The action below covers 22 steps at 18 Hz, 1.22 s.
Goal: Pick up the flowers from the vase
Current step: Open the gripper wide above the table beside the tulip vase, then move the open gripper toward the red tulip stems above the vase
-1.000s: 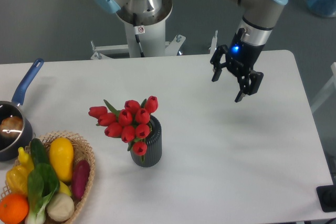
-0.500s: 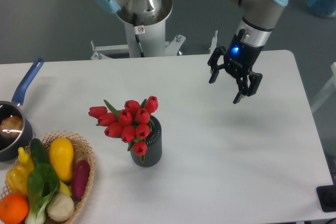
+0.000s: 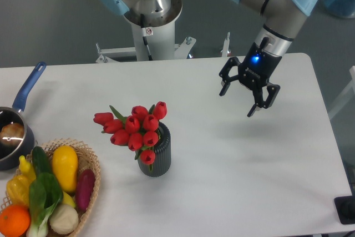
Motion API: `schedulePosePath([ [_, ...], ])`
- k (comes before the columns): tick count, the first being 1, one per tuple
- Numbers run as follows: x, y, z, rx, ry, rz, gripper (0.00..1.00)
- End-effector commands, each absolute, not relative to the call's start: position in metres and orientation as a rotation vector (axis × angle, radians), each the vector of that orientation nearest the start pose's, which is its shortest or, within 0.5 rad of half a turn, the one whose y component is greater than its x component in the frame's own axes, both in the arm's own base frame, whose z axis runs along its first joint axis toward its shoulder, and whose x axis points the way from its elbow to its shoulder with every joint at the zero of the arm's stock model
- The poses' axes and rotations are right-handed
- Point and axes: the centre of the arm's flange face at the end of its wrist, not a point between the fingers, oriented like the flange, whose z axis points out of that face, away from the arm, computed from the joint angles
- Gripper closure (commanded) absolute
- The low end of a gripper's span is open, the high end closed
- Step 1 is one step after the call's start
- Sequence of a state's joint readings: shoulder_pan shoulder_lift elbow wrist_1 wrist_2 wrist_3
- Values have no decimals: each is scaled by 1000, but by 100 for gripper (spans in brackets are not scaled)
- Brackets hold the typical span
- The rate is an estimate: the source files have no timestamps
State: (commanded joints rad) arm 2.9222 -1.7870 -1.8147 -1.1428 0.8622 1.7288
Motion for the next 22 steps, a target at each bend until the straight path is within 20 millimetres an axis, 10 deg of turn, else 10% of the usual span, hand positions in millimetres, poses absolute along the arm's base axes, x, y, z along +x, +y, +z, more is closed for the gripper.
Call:
schedulePosePath([
  [11, -433, 350, 370, -2248, 404, -117, 0],
  [22, -407, 381, 367, -2233, 402, -201, 0],
])
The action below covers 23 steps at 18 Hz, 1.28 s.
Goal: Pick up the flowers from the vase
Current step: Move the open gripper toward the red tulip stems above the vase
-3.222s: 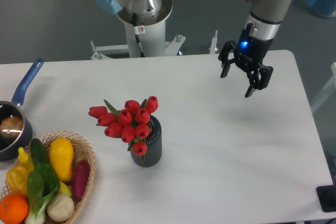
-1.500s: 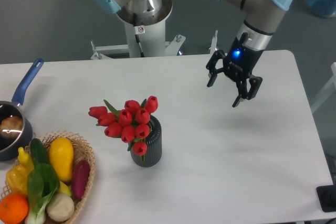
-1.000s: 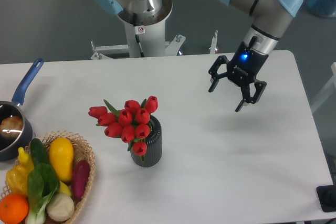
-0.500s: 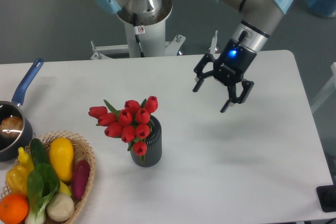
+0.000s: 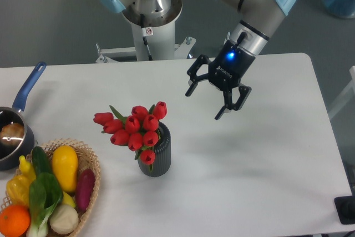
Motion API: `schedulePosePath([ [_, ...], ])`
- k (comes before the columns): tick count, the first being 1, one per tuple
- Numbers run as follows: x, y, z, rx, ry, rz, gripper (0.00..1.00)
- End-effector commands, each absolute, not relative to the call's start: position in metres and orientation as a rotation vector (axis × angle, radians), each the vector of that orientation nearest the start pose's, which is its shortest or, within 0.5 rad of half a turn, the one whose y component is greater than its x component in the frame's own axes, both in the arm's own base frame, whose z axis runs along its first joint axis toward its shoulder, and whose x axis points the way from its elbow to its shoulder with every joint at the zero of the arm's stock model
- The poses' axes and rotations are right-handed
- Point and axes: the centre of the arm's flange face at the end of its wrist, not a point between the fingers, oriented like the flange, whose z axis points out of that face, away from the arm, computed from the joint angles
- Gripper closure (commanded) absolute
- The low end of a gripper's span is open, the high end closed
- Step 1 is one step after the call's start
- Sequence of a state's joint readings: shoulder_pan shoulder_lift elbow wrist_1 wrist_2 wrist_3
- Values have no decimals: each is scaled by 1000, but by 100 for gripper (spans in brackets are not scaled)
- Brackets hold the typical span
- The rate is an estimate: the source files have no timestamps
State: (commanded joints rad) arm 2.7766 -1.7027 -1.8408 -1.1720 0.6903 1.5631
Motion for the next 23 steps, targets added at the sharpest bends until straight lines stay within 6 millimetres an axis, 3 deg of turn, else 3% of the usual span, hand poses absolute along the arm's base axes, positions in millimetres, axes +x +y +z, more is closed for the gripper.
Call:
schedulePosePath([
  [14, -376, 418, 353, -2218, 489, -277, 0],
  [23, -368, 426, 350, -2215, 509, -292, 0],
])
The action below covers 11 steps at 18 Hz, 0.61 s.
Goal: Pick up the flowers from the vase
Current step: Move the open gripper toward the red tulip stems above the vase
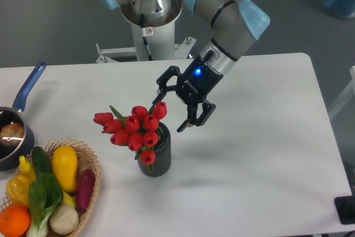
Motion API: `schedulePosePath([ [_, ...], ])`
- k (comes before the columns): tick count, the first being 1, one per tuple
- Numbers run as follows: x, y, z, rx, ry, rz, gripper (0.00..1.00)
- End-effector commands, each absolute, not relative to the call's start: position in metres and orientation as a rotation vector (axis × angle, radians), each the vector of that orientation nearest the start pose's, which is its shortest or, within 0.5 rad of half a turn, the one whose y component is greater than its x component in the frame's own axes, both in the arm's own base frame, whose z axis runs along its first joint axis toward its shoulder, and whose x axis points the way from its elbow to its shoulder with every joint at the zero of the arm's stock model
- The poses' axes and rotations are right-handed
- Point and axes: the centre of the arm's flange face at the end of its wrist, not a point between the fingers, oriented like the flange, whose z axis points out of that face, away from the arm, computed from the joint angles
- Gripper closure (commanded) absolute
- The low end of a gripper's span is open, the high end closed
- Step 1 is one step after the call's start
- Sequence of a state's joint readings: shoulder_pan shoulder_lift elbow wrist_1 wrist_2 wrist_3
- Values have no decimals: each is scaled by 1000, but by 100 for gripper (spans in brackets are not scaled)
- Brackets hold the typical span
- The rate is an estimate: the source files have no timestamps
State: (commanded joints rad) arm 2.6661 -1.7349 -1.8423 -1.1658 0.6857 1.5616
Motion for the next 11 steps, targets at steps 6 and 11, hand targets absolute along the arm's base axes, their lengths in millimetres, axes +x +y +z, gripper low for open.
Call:
schedulePosePath([
  [6, -365, 426, 347, -2216, 509, -301, 0],
  [11, -364, 427, 346, -2213, 509, -306, 0],
])
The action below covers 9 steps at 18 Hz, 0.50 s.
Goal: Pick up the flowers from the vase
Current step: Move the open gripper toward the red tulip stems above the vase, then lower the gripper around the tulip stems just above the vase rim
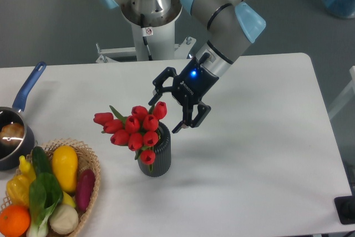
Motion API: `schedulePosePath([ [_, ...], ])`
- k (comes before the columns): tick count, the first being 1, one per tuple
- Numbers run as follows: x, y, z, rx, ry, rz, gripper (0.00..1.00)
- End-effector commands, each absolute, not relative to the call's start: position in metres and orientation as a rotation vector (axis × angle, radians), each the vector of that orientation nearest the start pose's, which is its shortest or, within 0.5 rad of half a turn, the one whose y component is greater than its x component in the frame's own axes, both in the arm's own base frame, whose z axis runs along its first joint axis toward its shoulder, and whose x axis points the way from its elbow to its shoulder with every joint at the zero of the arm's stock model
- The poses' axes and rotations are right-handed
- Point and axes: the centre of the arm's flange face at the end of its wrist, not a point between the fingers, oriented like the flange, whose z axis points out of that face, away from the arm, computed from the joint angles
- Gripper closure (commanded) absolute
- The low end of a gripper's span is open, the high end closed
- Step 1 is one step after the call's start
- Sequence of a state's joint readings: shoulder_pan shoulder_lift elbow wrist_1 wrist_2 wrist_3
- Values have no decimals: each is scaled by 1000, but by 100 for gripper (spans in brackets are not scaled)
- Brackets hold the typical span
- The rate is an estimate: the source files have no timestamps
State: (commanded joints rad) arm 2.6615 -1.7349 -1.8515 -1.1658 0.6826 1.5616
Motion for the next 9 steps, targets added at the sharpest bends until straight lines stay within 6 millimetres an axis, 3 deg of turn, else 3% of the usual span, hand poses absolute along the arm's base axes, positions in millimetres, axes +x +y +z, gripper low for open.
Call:
schedulePosePath([
  [9, -358, 434, 341, -2185, 510, -334, 0],
])
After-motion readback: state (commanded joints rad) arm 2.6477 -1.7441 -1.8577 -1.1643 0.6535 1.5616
